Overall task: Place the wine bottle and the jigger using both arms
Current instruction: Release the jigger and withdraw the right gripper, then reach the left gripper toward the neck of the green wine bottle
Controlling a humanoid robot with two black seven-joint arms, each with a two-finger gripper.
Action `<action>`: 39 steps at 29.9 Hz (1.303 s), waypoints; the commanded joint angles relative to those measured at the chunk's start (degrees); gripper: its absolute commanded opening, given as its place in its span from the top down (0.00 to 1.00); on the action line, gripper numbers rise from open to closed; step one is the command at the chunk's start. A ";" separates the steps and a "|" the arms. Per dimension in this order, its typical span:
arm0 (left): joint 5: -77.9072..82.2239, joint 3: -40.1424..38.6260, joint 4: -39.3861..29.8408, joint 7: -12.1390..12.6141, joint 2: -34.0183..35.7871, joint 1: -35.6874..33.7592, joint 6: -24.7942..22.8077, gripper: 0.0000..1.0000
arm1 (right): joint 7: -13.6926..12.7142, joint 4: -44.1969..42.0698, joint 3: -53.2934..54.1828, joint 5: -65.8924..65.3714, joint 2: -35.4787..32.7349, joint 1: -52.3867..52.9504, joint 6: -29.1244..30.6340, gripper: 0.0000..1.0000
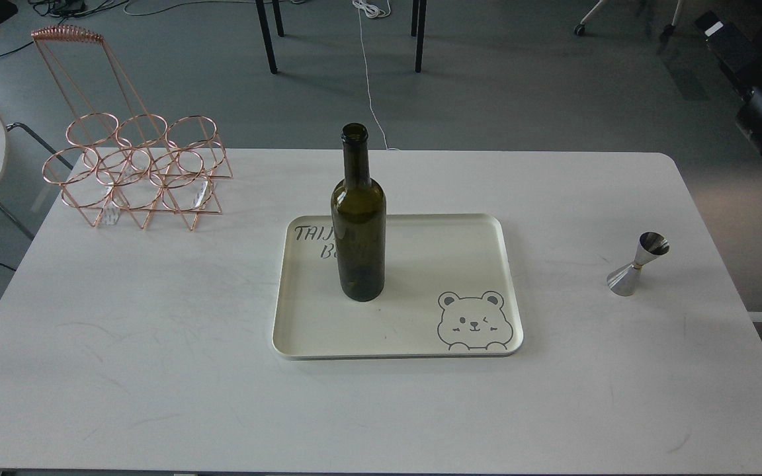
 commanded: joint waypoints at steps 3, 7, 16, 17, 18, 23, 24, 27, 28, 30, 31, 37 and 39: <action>17.35 0.84 -12.41 0.20 0.73 -0.67 0.03 0.02 | 0.01 -8.69 6.05 11.27 4.57 -0.06 9.72 0.02; 34.13 1.19 -26.11 0.11 3.10 0.03 0.03 0.02 | 0.01 -11.86 7.46 19.97 4.84 -0.41 15.00 0.02; 59.88 6.81 -32.65 -0.24 -1.98 0.38 10.35 0.02 | 0.01 -14.06 8.95 28.08 4.93 -0.50 19.05 0.02; 63.31 7.60 -32.56 -0.24 -3.56 0.38 11.84 0.02 | 0.01 -14.06 9.04 28.08 4.93 -0.50 19.05 0.02; 66.91 8.22 -32.56 -0.24 -5.31 0.38 13.60 0.02 | 0.01 -14.06 9.04 28.08 4.93 -0.50 19.05 0.02; 72.57 9.36 -32.30 0.02 -12.53 0.47 17.57 0.02 | 0.01 -13.98 9.48 28.08 5.98 -0.32 18.96 0.02; 72.75 9.71 -32.21 0.11 -13.15 0.47 17.83 0.02 | 0.01 -13.97 9.66 28.08 5.98 -0.41 18.96 0.02; 75.02 10.51 -32.04 0.11 -15.08 0.47 18.18 0.02 | 0.01 -14.06 10.36 28.08 5.98 -0.50 18.96 0.02; 76.34 10.86 -31.95 0.11 -15.61 0.56 18.53 0.03 | 0.01 -14.06 10.54 28.08 6.07 -0.50 18.96 0.02; 78.54 12.08 -30.99 0.11 -16.66 1.00 19.41 0.03 | 0.01 -14.06 10.54 28.08 6.51 -0.50 18.96 0.02; 79.16 12.61 -30.46 0.11 -17.19 1.43 20.02 0.03 | 0.01 -14.06 10.54 28.08 6.77 -0.50 18.87 0.02; 79.69 13.23 -28.27 0.20 -21.58 2.84 21.44 0.06 | 0.01 -14.06 10.63 28.08 7.30 -0.41 18.70 0.02; 79.69 13.06 -26.51 0.20 -23.17 2.93 21.52 0.08 | 0.01 -14.06 10.63 28.08 7.39 -0.41 18.61 0.02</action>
